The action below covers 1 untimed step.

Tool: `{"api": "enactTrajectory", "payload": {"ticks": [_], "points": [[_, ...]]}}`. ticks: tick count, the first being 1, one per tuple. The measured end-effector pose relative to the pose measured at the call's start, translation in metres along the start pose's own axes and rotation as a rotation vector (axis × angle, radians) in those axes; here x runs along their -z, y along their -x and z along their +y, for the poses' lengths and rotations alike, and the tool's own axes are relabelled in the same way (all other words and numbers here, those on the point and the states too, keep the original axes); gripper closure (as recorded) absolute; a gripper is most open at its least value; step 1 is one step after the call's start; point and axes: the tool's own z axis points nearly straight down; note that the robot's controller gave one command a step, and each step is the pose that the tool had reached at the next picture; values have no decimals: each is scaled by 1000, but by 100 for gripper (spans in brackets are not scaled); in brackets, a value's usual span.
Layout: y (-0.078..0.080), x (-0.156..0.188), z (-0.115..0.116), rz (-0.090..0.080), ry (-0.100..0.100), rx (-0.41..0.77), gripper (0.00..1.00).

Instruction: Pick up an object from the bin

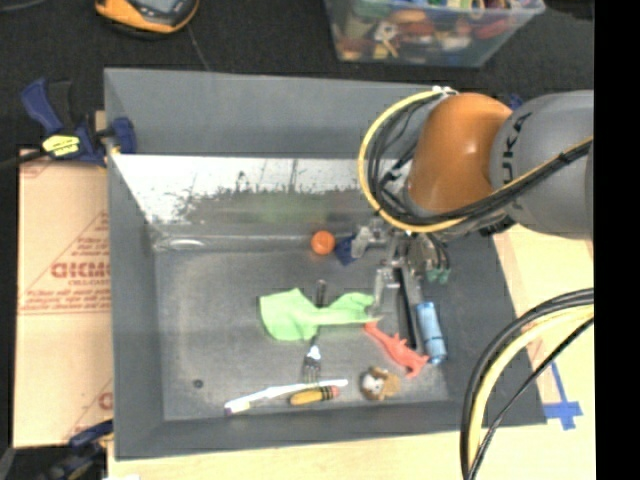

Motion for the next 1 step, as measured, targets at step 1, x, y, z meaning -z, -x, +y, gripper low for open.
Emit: {"api": "enactTrajectory", "payload": {"ticks": [1], "points": [[2, 5, 0, -8, -1, 1, 0]]}}
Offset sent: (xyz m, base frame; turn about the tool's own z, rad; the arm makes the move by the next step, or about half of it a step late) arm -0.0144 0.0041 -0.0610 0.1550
